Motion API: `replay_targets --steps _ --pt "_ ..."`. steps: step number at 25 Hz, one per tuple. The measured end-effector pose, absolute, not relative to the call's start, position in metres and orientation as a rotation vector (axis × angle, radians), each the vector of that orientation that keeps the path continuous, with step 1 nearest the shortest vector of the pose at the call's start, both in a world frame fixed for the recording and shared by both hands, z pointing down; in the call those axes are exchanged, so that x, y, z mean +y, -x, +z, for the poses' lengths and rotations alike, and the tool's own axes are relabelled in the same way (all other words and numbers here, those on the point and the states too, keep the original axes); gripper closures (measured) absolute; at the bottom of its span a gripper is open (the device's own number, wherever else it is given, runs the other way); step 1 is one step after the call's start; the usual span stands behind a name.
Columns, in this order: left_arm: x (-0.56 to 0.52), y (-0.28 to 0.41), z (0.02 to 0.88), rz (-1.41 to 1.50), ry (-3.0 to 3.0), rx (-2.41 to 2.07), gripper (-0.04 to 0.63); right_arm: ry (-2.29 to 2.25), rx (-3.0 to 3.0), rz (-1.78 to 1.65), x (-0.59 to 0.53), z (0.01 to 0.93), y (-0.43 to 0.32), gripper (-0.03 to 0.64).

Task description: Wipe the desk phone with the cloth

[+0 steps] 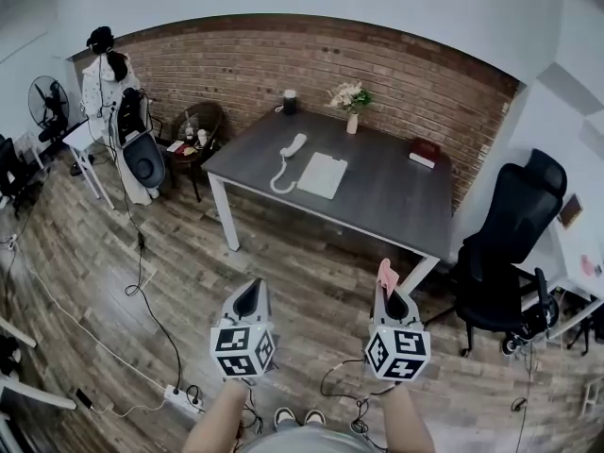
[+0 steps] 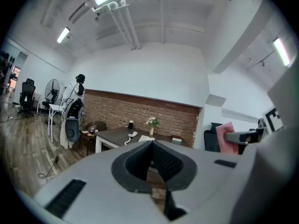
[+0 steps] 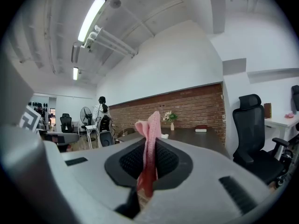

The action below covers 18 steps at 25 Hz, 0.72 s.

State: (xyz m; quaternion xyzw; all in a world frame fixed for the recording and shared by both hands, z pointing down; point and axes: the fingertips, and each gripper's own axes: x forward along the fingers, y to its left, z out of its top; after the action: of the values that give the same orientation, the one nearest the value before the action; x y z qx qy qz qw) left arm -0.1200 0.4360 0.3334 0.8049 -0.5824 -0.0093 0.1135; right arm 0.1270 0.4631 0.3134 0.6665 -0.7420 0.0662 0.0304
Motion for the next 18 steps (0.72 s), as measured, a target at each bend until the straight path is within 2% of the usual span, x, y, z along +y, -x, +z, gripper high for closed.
replay_targets --steps 10,18 --pt "0.419 0.125 0.356 0.018 -2.359 -1.667 0.592 -2.098 -2.22 0.256 0.46 0.33 -0.139 0.597" --pt "0.361 0.106 0.367 0.033 -2.347 -1.665 0.592 -2.095 -2.223 0.293 0.406 0.344 -0.157 0.597"
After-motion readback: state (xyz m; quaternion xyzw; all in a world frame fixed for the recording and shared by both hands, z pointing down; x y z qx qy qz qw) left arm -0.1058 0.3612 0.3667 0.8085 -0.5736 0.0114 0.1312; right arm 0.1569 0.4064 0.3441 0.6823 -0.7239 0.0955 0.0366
